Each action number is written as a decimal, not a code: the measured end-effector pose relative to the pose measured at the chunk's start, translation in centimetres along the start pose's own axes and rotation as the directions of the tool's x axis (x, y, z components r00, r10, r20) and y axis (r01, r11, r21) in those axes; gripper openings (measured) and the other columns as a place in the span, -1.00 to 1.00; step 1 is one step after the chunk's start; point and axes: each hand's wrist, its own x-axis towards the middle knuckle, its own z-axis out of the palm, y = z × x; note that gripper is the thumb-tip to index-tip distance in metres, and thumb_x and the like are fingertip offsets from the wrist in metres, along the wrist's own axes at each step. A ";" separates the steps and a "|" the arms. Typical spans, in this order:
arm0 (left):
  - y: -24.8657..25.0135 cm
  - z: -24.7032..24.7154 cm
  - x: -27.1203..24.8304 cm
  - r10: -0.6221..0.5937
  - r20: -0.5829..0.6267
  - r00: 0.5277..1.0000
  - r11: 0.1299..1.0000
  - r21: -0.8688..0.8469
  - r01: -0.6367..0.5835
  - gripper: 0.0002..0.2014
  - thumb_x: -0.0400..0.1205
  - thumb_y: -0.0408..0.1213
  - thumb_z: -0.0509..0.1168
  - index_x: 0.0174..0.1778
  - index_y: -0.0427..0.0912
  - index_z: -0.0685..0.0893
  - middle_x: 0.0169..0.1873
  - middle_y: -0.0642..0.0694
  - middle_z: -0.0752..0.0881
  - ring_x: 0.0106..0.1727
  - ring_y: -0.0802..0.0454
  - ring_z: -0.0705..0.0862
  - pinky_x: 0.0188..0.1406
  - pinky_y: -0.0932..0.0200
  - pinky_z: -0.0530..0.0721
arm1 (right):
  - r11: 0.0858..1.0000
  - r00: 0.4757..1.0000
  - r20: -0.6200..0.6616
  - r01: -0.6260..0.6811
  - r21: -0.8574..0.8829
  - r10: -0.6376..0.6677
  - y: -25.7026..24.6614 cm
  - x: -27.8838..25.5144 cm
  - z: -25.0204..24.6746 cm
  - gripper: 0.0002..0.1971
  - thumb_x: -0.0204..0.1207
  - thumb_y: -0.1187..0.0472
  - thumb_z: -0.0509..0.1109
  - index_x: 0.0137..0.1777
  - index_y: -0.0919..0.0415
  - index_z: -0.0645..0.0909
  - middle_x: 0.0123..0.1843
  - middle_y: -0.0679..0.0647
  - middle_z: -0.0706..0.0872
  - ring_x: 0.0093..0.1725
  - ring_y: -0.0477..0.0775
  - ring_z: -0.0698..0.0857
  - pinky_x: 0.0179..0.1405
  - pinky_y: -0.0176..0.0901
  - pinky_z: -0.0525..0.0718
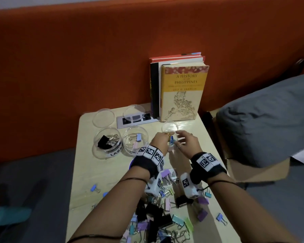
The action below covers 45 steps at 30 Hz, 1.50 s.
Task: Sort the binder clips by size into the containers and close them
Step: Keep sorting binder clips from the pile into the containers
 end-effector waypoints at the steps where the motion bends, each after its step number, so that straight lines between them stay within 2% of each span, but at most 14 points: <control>1: -0.7 -0.1 -0.2 0.008 0.000 1.000 1.000 0.024 -0.008 -0.42 0.55 -0.52 0.27 0.51 -0.11 0.43 0.40 -0.24 0.54 0.32 -0.19 0.60 0.30 0.00 0.64 | 1.000 1.000 0.018 0.004 0.019 -0.004 -0.3 0.1 0.3 -0.58 0.47 0.41 0.39 0.35 0.27 0.51 0.21 0.29 0.69 0.09 0.23 0.73 0.08 -0.20 0.59; 5: -3.4 -1.4 -1.5 0.039 -0.076 0.996 0.999 0.032 -0.037 -0.35 0.51 -0.71 0.18 0.52 -0.14 0.43 0.55 -0.11 0.36 0.57 -0.08 0.35 0.58 0.15 0.33 | 0.998 0.988 0.147 0.031 0.048 -0.037 -1.6 0.1 1.8 -0.48 0.52 0.50 0.25 0.48 0.23 0.37 0.38 0.28 0.59 0.29 0.25 0.63 0.31 -0.06 0.57; 7: -4.4 -2.4 -3.2 0.081 -0.143 0.986 0.993 0.093 -0.069 -0.47 0.57 -0.65 0.20 0.44 -0.18 0.52 0.55 -0.05 0.35 0.59 -0.04 0.26 0.58 0.25 0.17 | 0.997 0.986 0.150 0.078 -0.019 -0.074 -1.7 -0.2 2.3 -0.47 0.50 0.47 0.28 0.48 0.22 0.37 0.38 0.30 0.56 0.30 0.28 0.60 0.29 0.01 0.59; 10: -6.0 -3.7 -6.8 0.119 -0.194 0.974 0.990 0.103 -0.101 -0.65 0.64 -0.48 0.22 0.31 -0.14 0.63 0.40 0.00 0.49 0.49 0.04 0.34 0.56 0.23 0.21 | 0.983 0.987 0.096 0.138 -0.124 -0.126 -1.5 -1.4 2.9 -0.58 0.45 0.47 0.35 0.32 0.25 0.52 0.25 0.31 0.58 0.15 0.27 0.64 0.13 -0.05 0.66; 13: -8.9 -3.6 -10.4 0.019 -0.163 0.987 0.997 0.075 -0.007 -0.72 0.58 -0.40 0.34 0.20 -0.12 0.70 0.27 -0.01 0.55 0.37 0.03 0.43 0.47 0.07 0.47 | 0.969 0.968 0.177 0.203 -0.144 -0.177 -1.8 -3.8 4.3 -0.75 0.41 0.49 0.38 0.07 0.28 0.67 0.11 0.24 0.62 0.01 0.17 0.64 -0.15 -0.47 0.52; 15: -11.4 -3.1 -12.4 -0.114 -0.166 0.979 0.993 0.019 0.119 -0.72 0.50 -0.43 0.42 0.12 -0.13 0.72 0.18 -0.03 0.54 0.27 0.03 0.50 0.35 0.03 0.60 | 0.936 0.917 0.341 0.289 -0.203 -0.209 -2.4 -5.2 5.8 -0.77 0.40 0.46 0.39 0.03 0.27 0.70 0.14 0.24 0.66 0.11 0.22 0.65 -0.06 -0.36 0.55; 17: -13.4 -2.7 -14.1 -0.253 -0.141 0.957 0.967 -0.062 0.247 -0.62 0.44 -0.41 0.50 0.17 -0.12 0.69 0.14 0.01 0.47 0.27 0.05 0.56 0.37 0.09 0.62 | 0.898 0.856 0.473 0.360 -0.254 -0.209 -3.1 -6.2 7.3 -0.71 0.38 0.41 0.41 0.11 0.23 0.67 0.29 0.26 0.61 0.32 0.24 0.56 0.24 -0.14 0.54; 19: -15.0 -2.5 -15.5 -0.317 -0.131 0.939 0.945 0.043 0.325 -0.51 0.43 -0.22 0.53 0.29 -0.02 0.64 0.26 0.05 0.44 0.38 0.02 0.46 0.44 0.13 0.50 | 0.887 0.852 0.492 0.357 -0.292 -0.180 -3.8 -6.7 8.4 -0.66 0.41 0.38 0.39 0.20 0.19 0.61 0.42 0.23 0.51 0.45 0.21 0.45 0.38 -0.05 0.48; 22: -16.4 -2.4 -17.0 -0.378 -0.156 0.913 0.897 0.185 0.403 -0.45 0.45 -0.06 0.48 0.38 0.13 0.55 0.41 0.03 0.37 0.41 -0.05 0.36 0.41 0.07 0.43 | 0.876 0.863 0.467 0.365 -0.315 -0.192 -5.0 -6.9 9.5 -0.64 0.50 0.36 0.30 0.31 0.17 0.54 0.44 0.20 0.43 0.45 0.22 0.43 0.37 -0.05 0.46; 24: -16.7 -2.3 -17.5 -0.400 -0.140 0.906 0.889 0.181 0.420 -0.45 0.47 -0.08 0.47 0.40 0.13 0.53 0.42 -0.01 0.36 0.39 -0.08 0.37 0.45 0.07 0.43 | 0.837 0.795 0.558 0.459 -0.299 -0.236 -6.0 -7.1 10.2 -0.57 0.51 0.40 0.27 0.38 0.16 0.49 0.48 0.18 0.41 0.46 0.22 0.41 0.39 -0.05 0.43; 27: -16.5 -1.7 -18.1 -0.375 -0.082 0.923 0.919 0.099 0.382 -0.34 0.44 -0.11 0.50 0.47 0.06 0.45 0.40 -0.03 0.37 0.41 -0.08 0.35 0.51 0.05 0.38 | 0.719 0.634 0.726 0.631 -0.290 -0.265 -7.2 -7.2 11.3 -0.44 0.48 0.48 0.25 0.49 0.18 0.37 0.56 0.14 0.37 0.50 0.21 0.37 0.49 0.01 0.39; 30: -16.2 -1.0 -18.3 -0.373 -0.066 0.925 0.919 0.112 0.379 -0.24 0.38 -0.06 0.54 0.49 0.06 0.40 0.37 -0.03 0.35 0.41 -0.09 0.34 0.50 0.02 0.39 | 0.590 0.559 0.802 0.726 -0.353 -0.209 -7.4 -7.5 12.2 -0.44 0.47 0.42 0.32 0.48 0.23 0.36 0.51 0.20 0.43 0.45 0.26 0.39 0.46 0.09 0.42; 35: -15.6 0.4 -17.3 -0.346 -0.092 0.934 0.929 0.103 0.354 -0.51 0.48 -0.14 0.47 0.33 0.12 0.57 0.25 -0.07 0.39 0.29 -0.12 0.42 0.44 0.05 0.43 | 0.546 0.638 0.746 0.700 -0.460 -0.188 -7.5 -8.0 12.6 -0.56 0.49 0.42 0.30 0.39 0.29 0.44 0.36 0.26 0.49 0.38 0.28 0.42 0.34 0.06 0.47; 45: -16.3 0.7 -15.5 -0.351 -0.056 0.935 0.926 0.126 0.355 -0.69 0.45 -0.24 0.50 0.10 -0.15 0.69 0.18 -0.17 0.50 0.25 -0.19 0.48 0.33 0.02 0.56 | 0.468 0.690 0.719 0.665 -0.582 -0.086 -7.9 -7.0 12.0 -0.69 0.50 0.37 0.35 0.24 0.35 0.61 0.19 0.34 0.60 0.34 0.28 0.51 0.31 -0.06 0.47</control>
